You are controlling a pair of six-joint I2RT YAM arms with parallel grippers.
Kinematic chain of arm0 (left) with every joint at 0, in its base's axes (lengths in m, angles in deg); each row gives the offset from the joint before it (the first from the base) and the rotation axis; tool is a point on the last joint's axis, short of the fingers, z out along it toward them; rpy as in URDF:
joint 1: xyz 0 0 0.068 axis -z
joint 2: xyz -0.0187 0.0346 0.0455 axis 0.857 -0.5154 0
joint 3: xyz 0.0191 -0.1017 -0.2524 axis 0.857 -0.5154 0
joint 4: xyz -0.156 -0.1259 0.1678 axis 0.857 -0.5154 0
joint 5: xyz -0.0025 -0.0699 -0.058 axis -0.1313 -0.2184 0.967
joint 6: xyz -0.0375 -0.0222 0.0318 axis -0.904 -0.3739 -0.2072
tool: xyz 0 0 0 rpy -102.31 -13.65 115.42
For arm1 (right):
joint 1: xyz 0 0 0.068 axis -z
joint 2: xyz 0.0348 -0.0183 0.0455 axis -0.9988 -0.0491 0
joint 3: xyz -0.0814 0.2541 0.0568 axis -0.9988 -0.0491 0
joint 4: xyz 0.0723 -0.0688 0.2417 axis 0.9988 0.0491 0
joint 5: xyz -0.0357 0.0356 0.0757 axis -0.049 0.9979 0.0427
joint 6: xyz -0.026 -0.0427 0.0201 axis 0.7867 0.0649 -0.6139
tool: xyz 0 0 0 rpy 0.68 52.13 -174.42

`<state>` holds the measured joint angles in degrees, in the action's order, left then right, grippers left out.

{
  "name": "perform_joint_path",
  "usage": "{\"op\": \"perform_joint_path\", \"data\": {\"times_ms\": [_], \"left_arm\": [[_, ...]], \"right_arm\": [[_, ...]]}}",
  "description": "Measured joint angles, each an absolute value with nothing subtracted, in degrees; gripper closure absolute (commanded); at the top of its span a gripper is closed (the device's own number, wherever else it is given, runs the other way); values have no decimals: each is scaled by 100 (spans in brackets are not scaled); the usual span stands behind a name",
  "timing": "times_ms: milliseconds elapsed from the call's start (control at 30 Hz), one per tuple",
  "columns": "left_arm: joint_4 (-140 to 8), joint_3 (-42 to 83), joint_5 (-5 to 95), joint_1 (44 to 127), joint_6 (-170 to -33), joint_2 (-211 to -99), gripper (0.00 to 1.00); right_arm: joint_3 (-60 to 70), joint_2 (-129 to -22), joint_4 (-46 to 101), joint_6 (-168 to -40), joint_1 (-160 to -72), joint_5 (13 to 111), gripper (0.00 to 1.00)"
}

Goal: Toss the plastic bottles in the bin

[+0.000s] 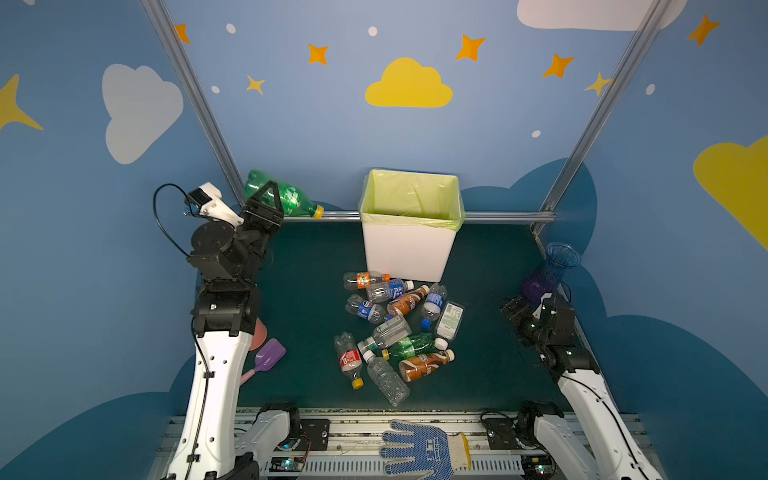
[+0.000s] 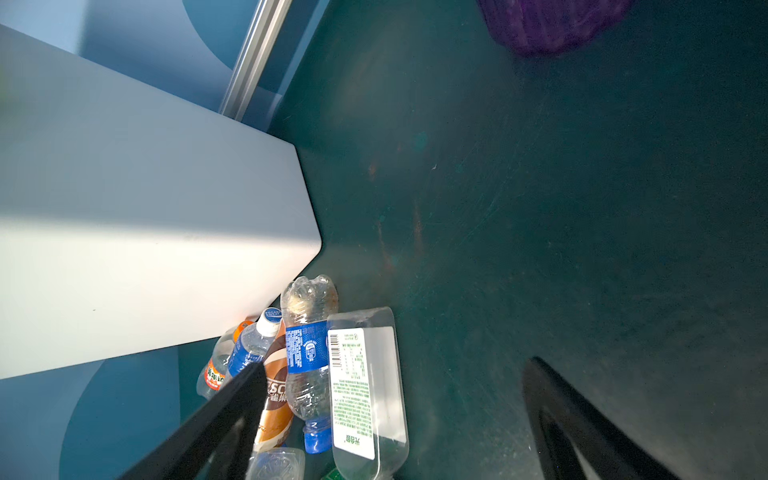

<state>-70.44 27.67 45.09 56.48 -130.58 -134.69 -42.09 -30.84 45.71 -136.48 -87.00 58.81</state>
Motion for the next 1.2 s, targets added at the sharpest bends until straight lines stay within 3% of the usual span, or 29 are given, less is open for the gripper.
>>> {"op": "perform_joint_path", "data": {"times_ms": [133,233,367,400,433,533,600,733,933,1200], "left_arm": [[-6513,3759,4831,6102,-12990,-14545,50],[-6603,4734,4997,6780,-12739,-15740,42],[-7765,7101,5423,7446,-12359,-17946,23],[-8126,7744,5495,7536,-12271,-18418,16],[-8629,8542,5563,7628,-12136,-18947,3],[-9636,9739,5543,7783,-11799,-19587,0],[-9910,9884,5471,7835,-11598,-19465,0],[-9713,8950,5370,7897,-11320,-18295,0],[-8395,5820,4887,7918,-11157,-15933,0],[-8004,2238,4321,7121,-11373,-14728,0]], "right_arm": [[-4209,-2848,4602,-13641,-8595,5927,6],[-4209,-2798,4600,-13635,-8571,6021,6],[-4207,-2953,4619,-13538,-8571,6257,6],[-4200,-2986,4654,-13510,-8571,6287,6],[-4194,-3004,4720,-13471,-8571,6312,6],[-4189,-2910,4892,-13374,-8571,6322,6],[-4189,-2781,4925,-13350,-8556,6320,6],[-4194,-2654,4921,-13350,-8541,6333,6],[-4288,-2737,4923,-13361,-8541,6480,6],[-4189,-2962,4757,-13350,-9008,6659,7]]}}
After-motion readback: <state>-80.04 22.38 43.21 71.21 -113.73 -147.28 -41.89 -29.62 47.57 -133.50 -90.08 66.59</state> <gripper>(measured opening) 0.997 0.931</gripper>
